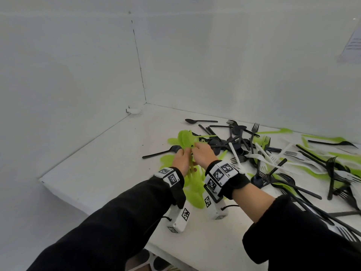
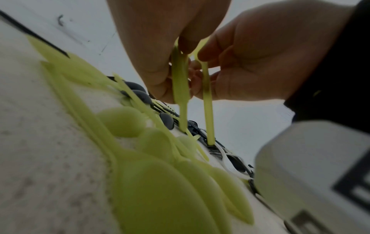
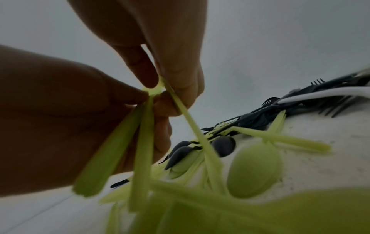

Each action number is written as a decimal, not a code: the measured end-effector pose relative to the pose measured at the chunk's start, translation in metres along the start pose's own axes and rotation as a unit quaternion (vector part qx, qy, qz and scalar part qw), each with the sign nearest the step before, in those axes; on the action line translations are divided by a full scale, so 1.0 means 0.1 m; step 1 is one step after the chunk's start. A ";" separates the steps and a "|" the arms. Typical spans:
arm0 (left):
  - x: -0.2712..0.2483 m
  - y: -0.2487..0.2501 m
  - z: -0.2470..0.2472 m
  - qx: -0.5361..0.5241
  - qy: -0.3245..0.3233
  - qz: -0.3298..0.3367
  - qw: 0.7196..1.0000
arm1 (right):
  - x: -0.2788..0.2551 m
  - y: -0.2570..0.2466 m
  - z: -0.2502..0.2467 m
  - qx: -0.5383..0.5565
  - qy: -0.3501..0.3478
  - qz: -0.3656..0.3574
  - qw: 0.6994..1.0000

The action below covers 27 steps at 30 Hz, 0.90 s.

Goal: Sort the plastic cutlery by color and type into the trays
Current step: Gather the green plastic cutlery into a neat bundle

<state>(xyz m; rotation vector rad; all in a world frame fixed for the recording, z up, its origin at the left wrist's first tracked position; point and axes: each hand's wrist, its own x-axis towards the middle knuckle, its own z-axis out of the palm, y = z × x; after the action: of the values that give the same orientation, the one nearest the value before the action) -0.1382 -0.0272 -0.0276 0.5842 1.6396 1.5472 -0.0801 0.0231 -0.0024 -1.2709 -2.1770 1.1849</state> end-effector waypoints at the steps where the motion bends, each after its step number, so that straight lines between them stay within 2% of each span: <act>1: -0.01 0.01 -0.01 0.014 -0.006 0.012 1.000 | -0.02 -0.02 0.02 0.003 -0.008 0.001 1.000; 5: -0.03 -0.01 -0.05 0.052 -0.006 0.049 0.997 | -0.05 0.01 0.05 0.010 0.010 -0.006 1.000; 8: -0.05 -0.02 -0.10 0.049 0.002 0.051 0.998 | -0.09 0.05 0.01 0.088 0.056 -0.004 0.995; 10: -0.09 -0.01 -0.13 0.020 -0.013 0.035 0.999 | -0.12 0.07 0.01 0.146 0.062 0.004 0.987; 16: -0.16 0.04 -0.15 -0.037 -0.033 -0.002 0.999 | -0.14 0.08 0.00 0.132 0.078 0.006 0.988; 23: -0.19 -0.07 -0.11 0.065 0.008 0.076 0.995 | -0.18 0.21 0.04 0.147 0.063 -0.013 0.987; 27: -0.27 -0.08 -0.07 0.052 -0.006 0.066 0.996 | -0.28 0.21 0.00 0.147 0.088 -0.031 0.985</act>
<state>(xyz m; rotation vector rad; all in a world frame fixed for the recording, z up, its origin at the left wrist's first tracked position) -0.1268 -0.0534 -0.0298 0.7706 1.7101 1.5557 -0.0540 0.0042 -0.0165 -1.1261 -1.8228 1.2615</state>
